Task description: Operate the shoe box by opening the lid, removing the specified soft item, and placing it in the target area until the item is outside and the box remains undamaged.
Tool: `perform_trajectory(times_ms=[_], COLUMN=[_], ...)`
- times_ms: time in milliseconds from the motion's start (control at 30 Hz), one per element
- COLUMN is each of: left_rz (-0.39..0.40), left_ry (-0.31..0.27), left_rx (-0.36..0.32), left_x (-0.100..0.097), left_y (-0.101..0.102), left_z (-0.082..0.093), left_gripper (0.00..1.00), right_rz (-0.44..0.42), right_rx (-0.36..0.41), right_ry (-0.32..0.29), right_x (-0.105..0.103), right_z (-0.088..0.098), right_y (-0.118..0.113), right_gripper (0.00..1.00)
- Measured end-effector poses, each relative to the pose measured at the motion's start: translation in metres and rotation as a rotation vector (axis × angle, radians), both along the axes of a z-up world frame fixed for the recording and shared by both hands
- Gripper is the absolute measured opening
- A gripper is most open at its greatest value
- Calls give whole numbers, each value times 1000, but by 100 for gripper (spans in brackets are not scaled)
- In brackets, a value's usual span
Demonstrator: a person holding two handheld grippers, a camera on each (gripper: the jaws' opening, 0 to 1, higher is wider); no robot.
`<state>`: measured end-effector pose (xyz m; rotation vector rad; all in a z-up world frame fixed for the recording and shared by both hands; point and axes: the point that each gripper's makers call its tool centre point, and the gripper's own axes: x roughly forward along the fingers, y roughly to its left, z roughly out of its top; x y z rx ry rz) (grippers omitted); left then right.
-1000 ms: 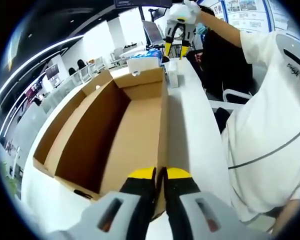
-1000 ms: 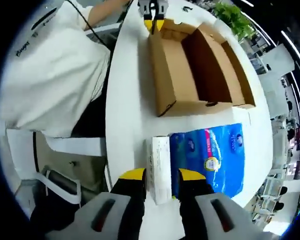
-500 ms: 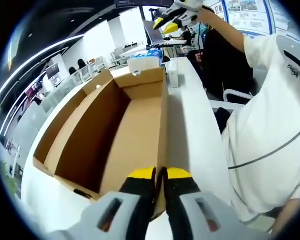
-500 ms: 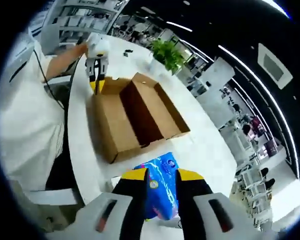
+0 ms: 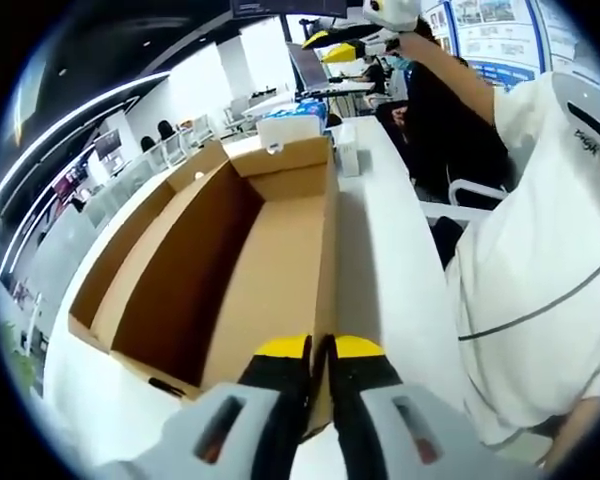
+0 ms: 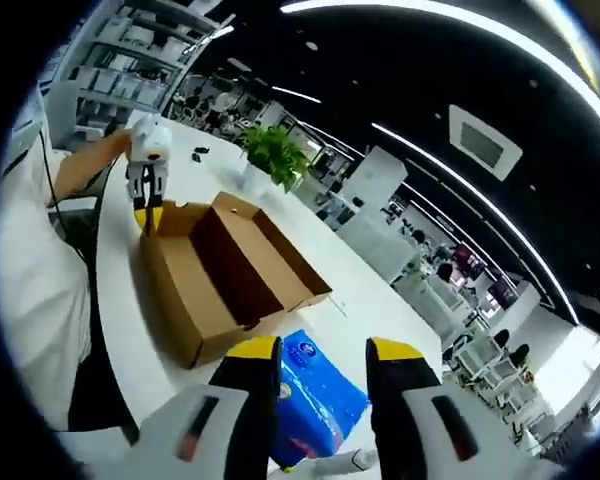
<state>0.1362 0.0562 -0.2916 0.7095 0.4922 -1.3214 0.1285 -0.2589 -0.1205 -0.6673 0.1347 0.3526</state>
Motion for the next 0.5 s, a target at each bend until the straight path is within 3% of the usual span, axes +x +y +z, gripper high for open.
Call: perform_trajectory(times_ms=[67,200,300,433,500], left_rz=[-4,-5,-12,-10,-10], left_ry=[-7,-5,-4,0,0], left_rx=[8,13,15,10,11], left_x=[-1,0,-1,0,0], left_y=[0,0,1,1,1], left_z=[-1,-1,-1,-1,-1], left_gripper=[7,6,6,6,6], right_rz=[-24,-67,-63,-78,-104], right_rx=[18,147,243,312,290], right_ry=[-9,-49,-64,-100,-113], right_x=[-3,-10,-16,-21,-23], right_z=[-2,-1,-1,-1,-7], right_y=[-2,-5,-4,-8,-11], right_gripper=[30,31,39,48,52])
